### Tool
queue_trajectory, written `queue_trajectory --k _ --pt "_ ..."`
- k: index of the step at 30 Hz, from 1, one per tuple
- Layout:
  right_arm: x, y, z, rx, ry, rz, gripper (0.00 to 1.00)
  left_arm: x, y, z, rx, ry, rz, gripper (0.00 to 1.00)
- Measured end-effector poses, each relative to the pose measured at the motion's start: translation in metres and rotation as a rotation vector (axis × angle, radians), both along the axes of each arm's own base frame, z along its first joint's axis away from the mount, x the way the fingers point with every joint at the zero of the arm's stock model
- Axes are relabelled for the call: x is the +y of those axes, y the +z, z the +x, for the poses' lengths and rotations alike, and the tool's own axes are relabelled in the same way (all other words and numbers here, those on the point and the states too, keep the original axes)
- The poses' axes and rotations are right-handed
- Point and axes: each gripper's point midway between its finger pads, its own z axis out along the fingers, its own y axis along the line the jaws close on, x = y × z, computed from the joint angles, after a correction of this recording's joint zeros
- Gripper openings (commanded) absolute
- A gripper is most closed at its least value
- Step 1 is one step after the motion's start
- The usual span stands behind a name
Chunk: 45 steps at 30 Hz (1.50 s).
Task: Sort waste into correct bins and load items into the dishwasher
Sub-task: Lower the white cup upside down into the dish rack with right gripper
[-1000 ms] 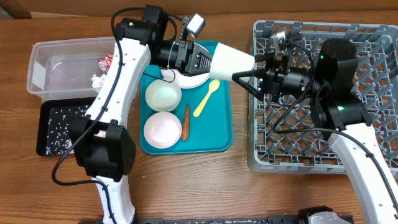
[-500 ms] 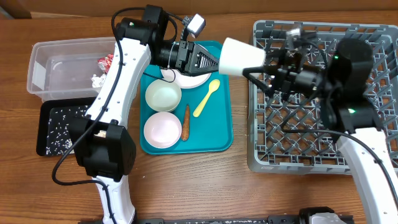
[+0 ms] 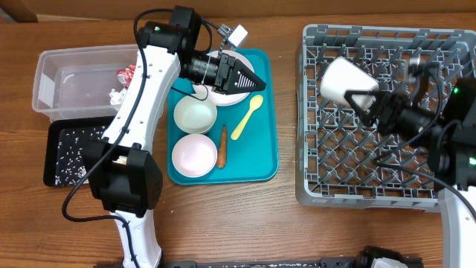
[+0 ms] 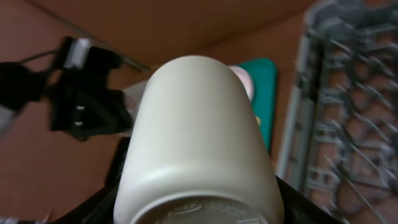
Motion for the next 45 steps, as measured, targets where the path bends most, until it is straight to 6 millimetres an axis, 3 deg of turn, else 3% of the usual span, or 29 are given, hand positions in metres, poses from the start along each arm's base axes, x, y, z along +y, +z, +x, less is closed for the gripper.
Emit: queue_trajectory --k 8,12,26,37,45 --pt "-0.055 -0.065 -0.036 0.317 -0.291 -0.274 0.6 0.013 -0.037 0.009 -0.015 0.051 0.236 0.23" --pt "-0.072 -0.078 -0.046 0.388 -0.36 -0.361 0.6 0.022 -0.053 0.013 -0.02 0.077 0.339 0.22" --pt "-0.085 -0.144 -0.076 0.787 -0.406 -0.575 0.62 0.047 -0.083 0.024 -0.042 0.14 0.573 0.22" --pt "-0.09 -0.159 -0.085 0.902 -0.415 -0.607 0.62 0.051 -0.087 0.026 -0.047 0.148 0.603 0.23" --pt "-0.09 -0.148 -0.09 0.919 -0.416 -0.606 0.75 0.051 -0.087 0.026 -0.049 0.149 0.606 0.23"
